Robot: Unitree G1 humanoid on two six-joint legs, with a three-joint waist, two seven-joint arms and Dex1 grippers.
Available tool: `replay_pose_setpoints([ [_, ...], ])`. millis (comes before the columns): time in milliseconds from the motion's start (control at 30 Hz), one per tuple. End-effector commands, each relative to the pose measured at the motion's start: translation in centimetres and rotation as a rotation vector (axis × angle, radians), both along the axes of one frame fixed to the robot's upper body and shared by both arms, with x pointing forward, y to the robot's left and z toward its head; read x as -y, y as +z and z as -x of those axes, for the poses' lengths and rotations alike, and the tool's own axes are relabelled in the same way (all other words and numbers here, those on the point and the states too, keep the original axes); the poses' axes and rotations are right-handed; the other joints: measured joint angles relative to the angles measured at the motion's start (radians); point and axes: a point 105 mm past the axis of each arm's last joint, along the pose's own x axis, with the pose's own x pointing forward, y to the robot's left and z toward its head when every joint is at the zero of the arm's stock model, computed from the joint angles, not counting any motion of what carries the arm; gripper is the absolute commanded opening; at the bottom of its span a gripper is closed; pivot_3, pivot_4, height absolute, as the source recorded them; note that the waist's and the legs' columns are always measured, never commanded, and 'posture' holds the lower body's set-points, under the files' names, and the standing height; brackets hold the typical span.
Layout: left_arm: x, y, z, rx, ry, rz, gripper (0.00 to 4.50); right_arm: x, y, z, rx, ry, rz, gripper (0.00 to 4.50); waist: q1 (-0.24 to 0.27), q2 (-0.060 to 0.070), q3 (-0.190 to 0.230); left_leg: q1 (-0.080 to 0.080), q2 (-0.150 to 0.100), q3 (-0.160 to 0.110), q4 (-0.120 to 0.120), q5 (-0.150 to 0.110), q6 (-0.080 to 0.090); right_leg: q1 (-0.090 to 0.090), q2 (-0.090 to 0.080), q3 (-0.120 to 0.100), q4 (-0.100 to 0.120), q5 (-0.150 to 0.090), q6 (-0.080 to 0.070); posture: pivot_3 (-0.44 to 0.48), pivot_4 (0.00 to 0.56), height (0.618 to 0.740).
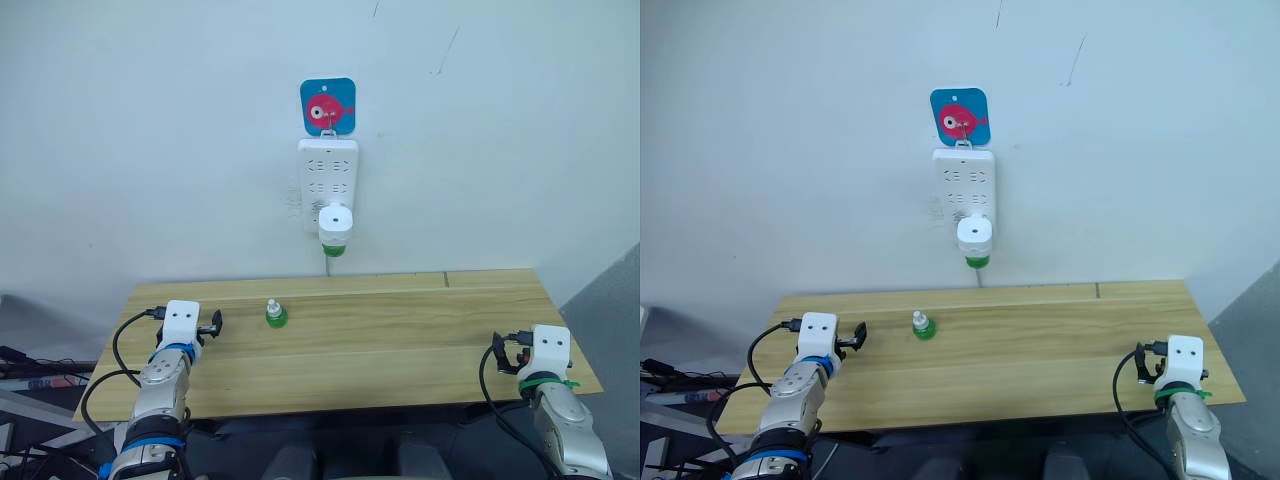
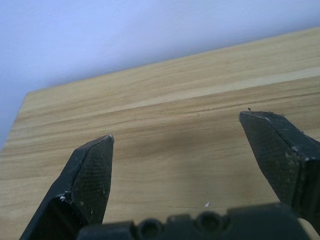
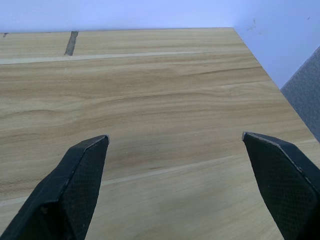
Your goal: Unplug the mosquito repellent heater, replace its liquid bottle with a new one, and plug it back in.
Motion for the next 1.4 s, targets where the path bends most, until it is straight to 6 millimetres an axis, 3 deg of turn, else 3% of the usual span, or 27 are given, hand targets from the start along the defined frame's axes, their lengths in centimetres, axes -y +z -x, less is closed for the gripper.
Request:
replay_pose_setpoints([
  [33, -0.8, 0.8, -0.1, 0.020, 0.003, -0.030, 4.50, -0.5, 1.1, -0.8, 0.046, 0.016, 0.012, 4.47, 0.000, 0.000, 0.000, 0.000, 0.000, 0.000, 0.000, 0.000, 0.000, 0.000, 0.000, 0.000, 0.000, 0.000, 0.000, 0.050, 0.110, 0.740],
  [600, -1.2, 2.8, 0.6, 0.112, -0.089, 0.062, 4.50, -3.2, 3.0, -2.3, 0.107, 0.150, 0.031, 4.47, 0.000, 0.000, 0.001, 0.000, 0.001, 0.000, 0.000, 0.000, 0.000, 0.000, 0.000, 0.000, 0.000, -0.003, 0.004, 0.074, 0.107, 0.740],
  [800, 0.6, 9.8, 0.5, 0.259, -0.351, 0.107, 4.50, -7.3, 8.0, -2.5, 0.214, 0.372, 0.012, 4.47, 0.000, 0.001, 0.008, -0.001, 0.012, 0.002, 0.000, -0.001, 0.000, -0.001, 0.003, -0.002, 0.000, -0.003, 0.003, 0.084, 0.115, 0.740],
  [933, 2.8, 14.3, 0.1, 0.318, -0.516, 0.149, 4.50, -11.3, 12.9, -2.4, 0.341, 0.584, -0.047, 4.47, 0.001, 0.006, 0.014, -0.001, 0.013, 0.001, 0.000, -0.002, 0.000, 0.000, 0.003, -0.003, 0.000, -0.004, 0.003, 0.085, 0.117, 0.740],
  [1033, 5.5, 17.5, -1.0, 0.370, -0.647, 0.182, 3.91, -14.7, 16.6, -2.1, 0.404, 0.755, -0.145, 4.50, 0.001, 0.006, 0.020, -0.002, 0.013, 0.001, 0.000, -0.002, 0.000, 0.000, 0.003, -0.004, 0.000, -0.004, 0.003, 0.081, 0.118, 0.740],
  [1100, 7.4, 18.7, -1.6, 0.377, -0.722, 0.186, 3.36, -16.5, 18.6, -1.9, 0.425, 0.852, -0.176, 4.50, 0.001, 0.004, 0.023, -0.002, 0.013, 0.001, 0.000, -0.001, -0.001, 0.000, 0.004, -0.005, 0.000, -0.004, 0.003, 0.077, 0.118, 0.740],
  [1200, 10.1, 20.2, -2.6, 0.393, -0.820, 0.187, 3.36, -19.1, 21.1, -1.6, 0.438, 0.997, -0.187, 4.50, 0.001, 0.001, 0.025, -0.003, 0.013, 0.001, 0.000, -0.001, -0.001, -0.001, 0.004, -0.005, -0.001, -0.003, 0.002, 0.068, 0.115, 0.740],
  [1400, 13.4, 21.5, -5.5, 0.426, -0.894, 0.114, 3.36, -22.9, 24.5, -1.6, 0.483, 1.144, -0.225, 4.50, -0.001, -0.002, 0.028, -0.009, 0.013, 0.001, 0.000, 0.001, -0.005, -0.008, 0.004, -0.004, -0.001, 0.001, -0.004, 0.047, 0.124, 0.740],
])
